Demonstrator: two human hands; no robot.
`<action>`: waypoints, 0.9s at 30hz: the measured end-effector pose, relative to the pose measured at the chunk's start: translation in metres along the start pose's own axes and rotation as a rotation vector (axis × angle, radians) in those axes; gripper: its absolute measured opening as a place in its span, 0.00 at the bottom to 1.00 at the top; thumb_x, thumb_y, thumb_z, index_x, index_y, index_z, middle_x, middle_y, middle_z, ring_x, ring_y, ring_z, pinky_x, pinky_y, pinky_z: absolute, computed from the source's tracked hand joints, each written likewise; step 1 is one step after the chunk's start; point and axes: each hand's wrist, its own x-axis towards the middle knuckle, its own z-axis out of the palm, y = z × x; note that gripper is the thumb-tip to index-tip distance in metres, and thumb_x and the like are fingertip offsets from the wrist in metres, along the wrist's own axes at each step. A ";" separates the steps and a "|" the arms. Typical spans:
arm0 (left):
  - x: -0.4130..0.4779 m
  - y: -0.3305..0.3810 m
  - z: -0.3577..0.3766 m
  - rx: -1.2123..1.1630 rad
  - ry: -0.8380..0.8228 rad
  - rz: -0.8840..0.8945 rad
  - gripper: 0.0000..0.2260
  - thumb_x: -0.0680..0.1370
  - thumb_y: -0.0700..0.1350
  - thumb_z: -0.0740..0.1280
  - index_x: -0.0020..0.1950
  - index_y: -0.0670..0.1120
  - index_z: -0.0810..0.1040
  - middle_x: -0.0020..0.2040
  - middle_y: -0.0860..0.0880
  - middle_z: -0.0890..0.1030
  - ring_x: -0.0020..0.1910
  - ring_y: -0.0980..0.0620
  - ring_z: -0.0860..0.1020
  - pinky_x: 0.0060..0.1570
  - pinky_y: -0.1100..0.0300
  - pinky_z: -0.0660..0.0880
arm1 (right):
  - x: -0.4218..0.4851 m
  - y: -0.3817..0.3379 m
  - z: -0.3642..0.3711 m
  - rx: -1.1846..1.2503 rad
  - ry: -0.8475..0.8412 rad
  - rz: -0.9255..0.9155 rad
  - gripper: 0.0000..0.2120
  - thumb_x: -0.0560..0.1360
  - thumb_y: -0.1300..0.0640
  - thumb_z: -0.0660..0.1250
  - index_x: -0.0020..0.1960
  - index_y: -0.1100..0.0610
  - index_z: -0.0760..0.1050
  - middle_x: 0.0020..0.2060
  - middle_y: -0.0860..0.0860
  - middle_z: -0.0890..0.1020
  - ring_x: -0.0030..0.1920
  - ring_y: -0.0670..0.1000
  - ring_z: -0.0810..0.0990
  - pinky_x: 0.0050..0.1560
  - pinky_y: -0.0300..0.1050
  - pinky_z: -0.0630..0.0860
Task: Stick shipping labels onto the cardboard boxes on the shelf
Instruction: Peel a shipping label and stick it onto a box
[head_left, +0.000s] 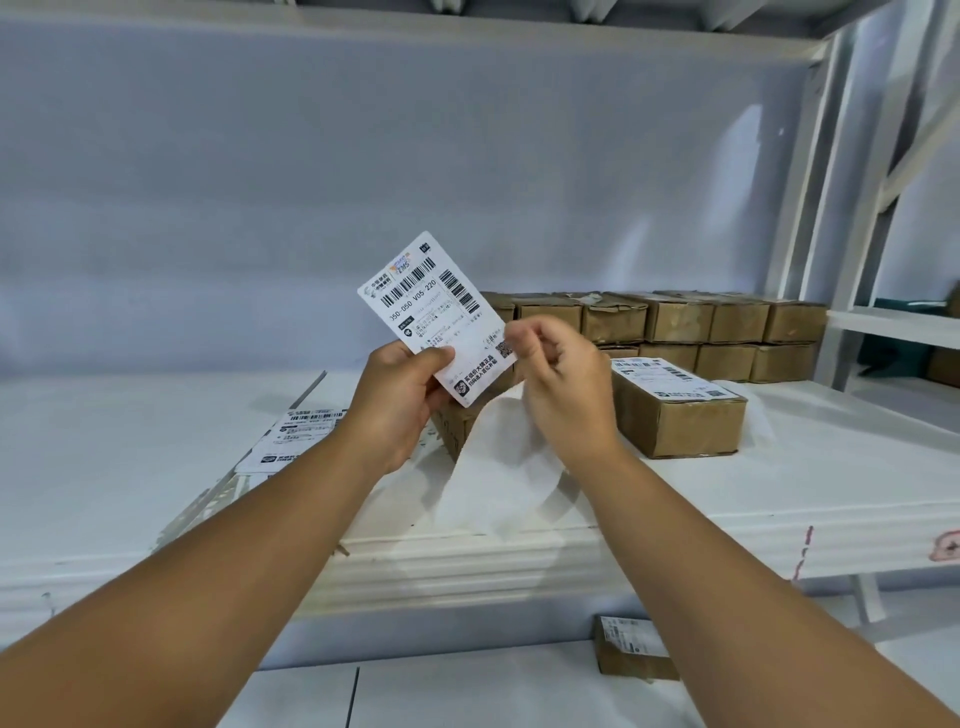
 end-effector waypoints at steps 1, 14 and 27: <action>0.000 0.000 0.001 0.013 -0.001 0.001 0.09 0.79 0.32 0.59 0.50 0.44 0.77 0.50 0.46 0.82 0.45 0.50 0.82 0.44 0.56 0.80 | 0.000 -0.001 -0.002 0.041 0.038 0.033 0.19 0.72 0.37 0.56 0.41 0.50 0.76 0.29 0.46 0.77 0.31 0.43 0.73 0.35 0.40 0.68; -0.003 0.000 -0.003 -0.021 -0.092 -0.023 0.11 0.78 0.31 0.58 0.51 0.43 0.76 0.51 0.46 0.81 0.49 0.50 0.80 0.45 0.62 0.80 | 0.002 -0.002 -0.017 0.329 -0.001 0.392 0.36 0.55 0.23 0.57 0.52 0.46 0.75 0.38 0.40 0.75 0.40 0.41 0.72 0.44 0.39 0.67; -0.002 0.002 -0.005 -0.084 -0.093 -0.038 0.12 0.78 0.31 0.58 0.51 0.43 0.77 0.45 0.50 0.85 0.46 0.52 0.82 0.45 0.60 0.81 | 0.042 0.008 -0.107 0.219 0.116 0.476 0.12 0.75 0.47 0.69 0.48 0.56 0.75 0.40 0.50 0.79 0.38 0.46 0.78 0.45 0.43 0.77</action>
